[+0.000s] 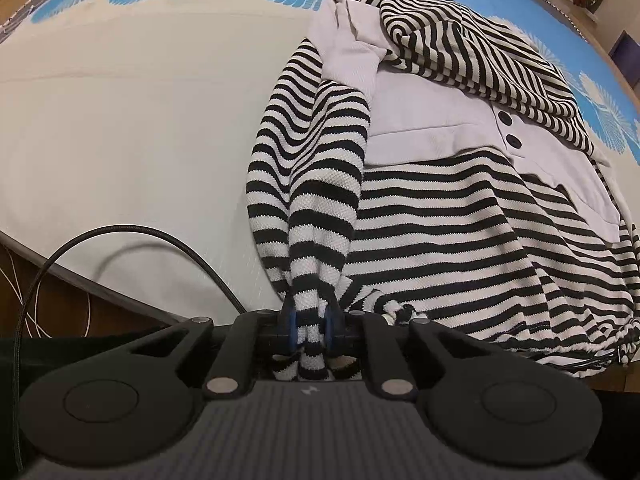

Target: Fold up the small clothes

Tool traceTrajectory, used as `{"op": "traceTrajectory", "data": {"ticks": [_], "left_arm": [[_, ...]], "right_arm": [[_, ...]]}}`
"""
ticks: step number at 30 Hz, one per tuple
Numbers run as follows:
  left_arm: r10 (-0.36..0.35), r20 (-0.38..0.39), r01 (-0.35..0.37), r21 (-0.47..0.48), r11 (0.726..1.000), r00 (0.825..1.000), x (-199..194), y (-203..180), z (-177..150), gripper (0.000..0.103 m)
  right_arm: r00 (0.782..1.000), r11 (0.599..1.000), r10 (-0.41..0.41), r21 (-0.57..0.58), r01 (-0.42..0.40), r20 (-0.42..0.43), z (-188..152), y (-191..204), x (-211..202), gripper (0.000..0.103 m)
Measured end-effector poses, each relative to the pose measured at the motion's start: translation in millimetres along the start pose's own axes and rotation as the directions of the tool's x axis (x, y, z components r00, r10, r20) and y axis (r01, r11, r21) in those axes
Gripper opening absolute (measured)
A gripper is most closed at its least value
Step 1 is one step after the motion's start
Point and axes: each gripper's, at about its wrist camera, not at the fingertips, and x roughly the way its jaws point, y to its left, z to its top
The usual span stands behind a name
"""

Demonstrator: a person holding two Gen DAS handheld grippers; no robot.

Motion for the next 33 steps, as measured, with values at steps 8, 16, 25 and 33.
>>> {"op": "traceTrajectory", "data": {"ticks": [8,16,25,33], "left_arm": [[0.001,0.000,-0.001,0.000,1.000,1.000,1,-1,0,0.013],[0.003,0.001,-0.003,0.002,1.000,1.000,1,-1,-1,0.013],[0.009,0.045,-0.010,0.007,1.000,0.999,-6,-4,0,0.009],[-0.037,0.233,0.032,0.023,0.999,0.972,-59,-12,7,0.007]], "right_arm": [[1.000,1.000,-0.002,0.001,0.002,0.000,0,1,0,0.008],[1.000,1.000,-0.004,0.001,0.004,0.001,0,2,0,0.008],[1.000,1.000,-0.003,0.003,0.003,0.029,0,3,-4,0.006],[0.962,0.990,0.122,0.039,-0.135,0.244,18,-7,-57,0.005]]}}
